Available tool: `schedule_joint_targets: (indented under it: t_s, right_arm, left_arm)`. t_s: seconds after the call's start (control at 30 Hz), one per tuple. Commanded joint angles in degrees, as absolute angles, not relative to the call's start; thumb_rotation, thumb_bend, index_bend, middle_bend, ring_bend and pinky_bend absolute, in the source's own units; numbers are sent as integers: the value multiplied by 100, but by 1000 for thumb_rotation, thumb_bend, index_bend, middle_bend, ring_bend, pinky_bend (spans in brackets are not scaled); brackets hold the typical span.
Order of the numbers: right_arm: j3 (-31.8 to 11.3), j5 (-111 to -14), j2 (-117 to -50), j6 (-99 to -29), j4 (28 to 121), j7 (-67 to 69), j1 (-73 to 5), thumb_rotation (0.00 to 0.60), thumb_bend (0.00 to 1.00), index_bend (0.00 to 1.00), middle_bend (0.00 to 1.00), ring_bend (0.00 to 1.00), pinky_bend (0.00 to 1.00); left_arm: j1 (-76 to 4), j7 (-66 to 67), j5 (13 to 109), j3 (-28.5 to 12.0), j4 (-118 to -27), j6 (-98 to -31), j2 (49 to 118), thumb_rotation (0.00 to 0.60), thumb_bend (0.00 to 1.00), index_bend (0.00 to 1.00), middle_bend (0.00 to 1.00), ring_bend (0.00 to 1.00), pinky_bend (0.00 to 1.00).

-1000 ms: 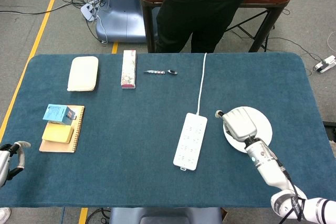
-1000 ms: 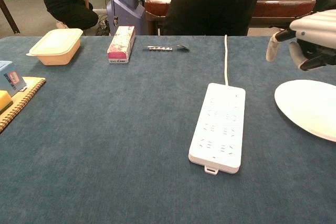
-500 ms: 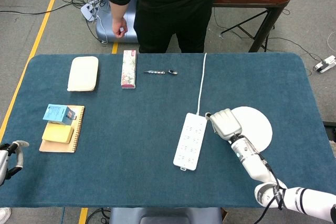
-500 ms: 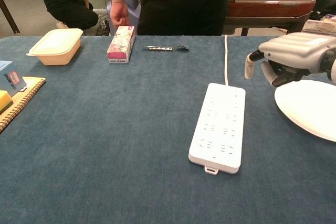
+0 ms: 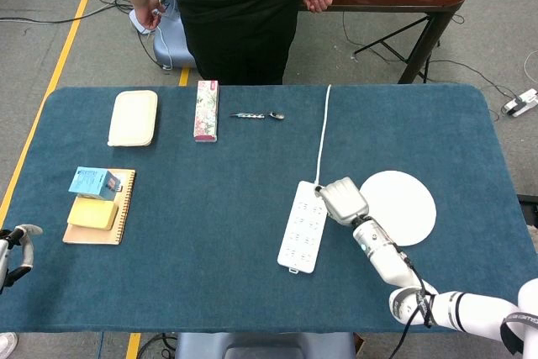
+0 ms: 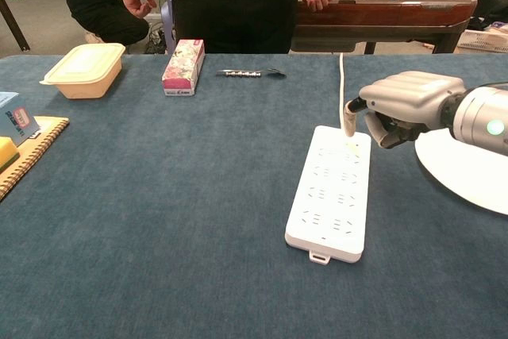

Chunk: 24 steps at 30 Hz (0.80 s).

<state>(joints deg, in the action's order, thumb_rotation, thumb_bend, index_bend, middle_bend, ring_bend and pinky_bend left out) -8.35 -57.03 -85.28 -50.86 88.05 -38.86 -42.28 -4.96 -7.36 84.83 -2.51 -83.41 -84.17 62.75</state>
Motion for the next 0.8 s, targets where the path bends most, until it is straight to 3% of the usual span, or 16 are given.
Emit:
schedule_joint_targets:
  t_s: [0.03, 0.8]
  right_arm:
    - [-811, -5655, -8596, -5075, 8737, -3882, -4290, 600, 1000, 357, 1000, 1000, 1000]
    - [-605, -5358, -8753, -5133, 8563, -3875, -4526, 600, 1000, 357, 1000, 1000, 1000]
  left_arm:
    - [-495, -749, 8469, -256, -8328, -8410, 6274, 600, 648, 471, 574, 458, 665]
    - [-485, -820, 8456, -268, -8302, -8412, 6264, 600, 648, 471, 574, 458, 665]
